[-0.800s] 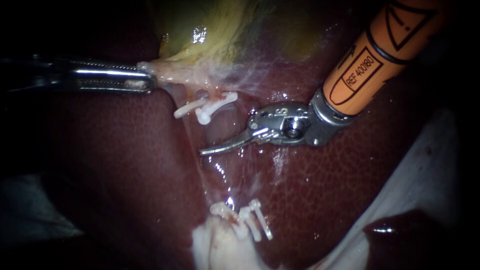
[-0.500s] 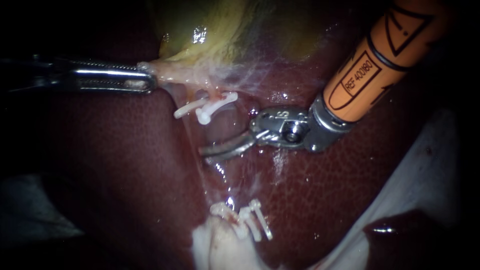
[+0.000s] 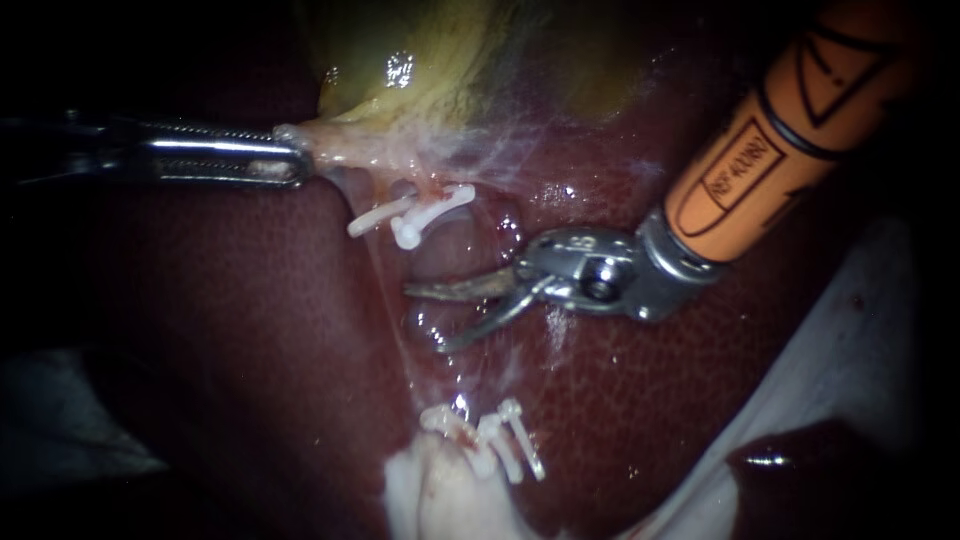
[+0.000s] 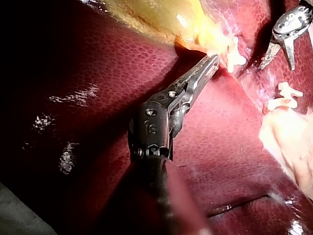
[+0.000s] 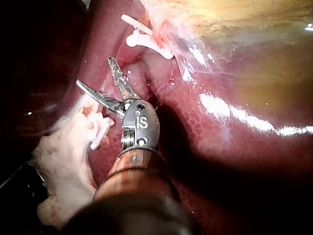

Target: Go back from the cut right tube

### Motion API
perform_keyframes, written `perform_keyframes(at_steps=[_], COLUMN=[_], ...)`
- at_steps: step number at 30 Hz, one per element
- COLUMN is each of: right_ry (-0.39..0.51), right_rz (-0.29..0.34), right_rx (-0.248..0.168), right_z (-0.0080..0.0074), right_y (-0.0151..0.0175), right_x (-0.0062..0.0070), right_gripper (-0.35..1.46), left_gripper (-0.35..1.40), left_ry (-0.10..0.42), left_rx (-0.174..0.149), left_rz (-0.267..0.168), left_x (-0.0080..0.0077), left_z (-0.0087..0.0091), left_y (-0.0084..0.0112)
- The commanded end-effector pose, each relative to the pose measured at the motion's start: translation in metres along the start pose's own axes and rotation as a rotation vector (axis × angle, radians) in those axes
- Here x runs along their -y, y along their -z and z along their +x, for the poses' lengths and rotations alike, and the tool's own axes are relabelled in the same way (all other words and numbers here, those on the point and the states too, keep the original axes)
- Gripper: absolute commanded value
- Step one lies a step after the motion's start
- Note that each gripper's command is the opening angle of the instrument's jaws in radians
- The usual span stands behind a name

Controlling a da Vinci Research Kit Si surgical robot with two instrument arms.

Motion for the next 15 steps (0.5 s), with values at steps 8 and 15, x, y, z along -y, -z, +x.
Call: perform_keyframes(at_steps=[8, 15], right_ry=[0.216, 0.251], right_rz=[-0.263, -0.379], right_rx=[0.101, 0.398], right_z=[-0.0008, 0.0024], right_y=[0.0058, 0.0097], right_x=[0.0033, 0.0051], right_gripper=[1.40, 1.43], left_gripper=[-0.35, -0.35], left_ry=[-0.001, -0.001], left_rx=[0.000, 0.000], left_rz=[0.000, 0.001], left_x=[0.0004, 0.0004], left_z=[-0.0001, -0.0002], left_y=[0.0001, 0.0001])
